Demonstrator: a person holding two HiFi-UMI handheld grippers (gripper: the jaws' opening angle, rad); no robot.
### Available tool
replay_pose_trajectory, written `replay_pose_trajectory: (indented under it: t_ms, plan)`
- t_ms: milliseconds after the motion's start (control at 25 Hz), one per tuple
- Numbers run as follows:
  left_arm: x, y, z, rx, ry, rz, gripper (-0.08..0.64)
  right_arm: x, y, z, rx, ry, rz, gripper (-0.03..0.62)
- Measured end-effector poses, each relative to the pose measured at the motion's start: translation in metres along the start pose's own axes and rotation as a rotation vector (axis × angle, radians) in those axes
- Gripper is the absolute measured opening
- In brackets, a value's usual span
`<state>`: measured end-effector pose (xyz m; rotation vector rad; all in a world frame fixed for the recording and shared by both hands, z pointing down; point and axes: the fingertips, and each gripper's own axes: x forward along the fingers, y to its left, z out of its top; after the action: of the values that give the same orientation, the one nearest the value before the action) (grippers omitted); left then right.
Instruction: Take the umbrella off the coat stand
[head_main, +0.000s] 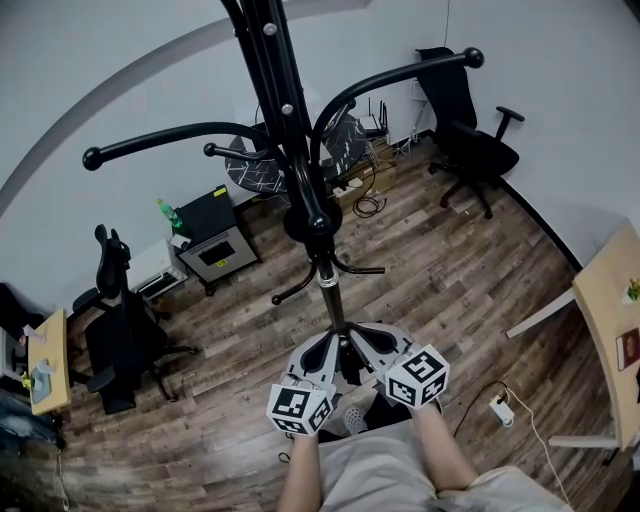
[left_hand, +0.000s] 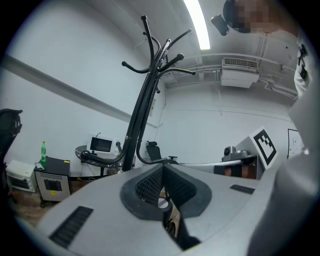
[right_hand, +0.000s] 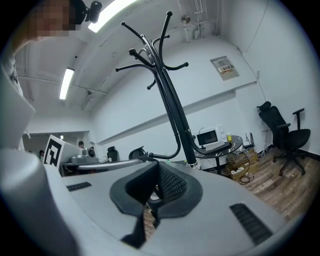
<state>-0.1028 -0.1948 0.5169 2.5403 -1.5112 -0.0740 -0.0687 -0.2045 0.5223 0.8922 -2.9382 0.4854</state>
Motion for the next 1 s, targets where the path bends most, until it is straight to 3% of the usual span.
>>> replay_pose_trajectory:
  t_ms: [1000]
  plan:
    - [0.0066,0.0057,0.0034,-0.010,-0.009,0.005,0.020,0.0078,-0.0006,0.0025,-0.070,0.041,-0.007,0.017]
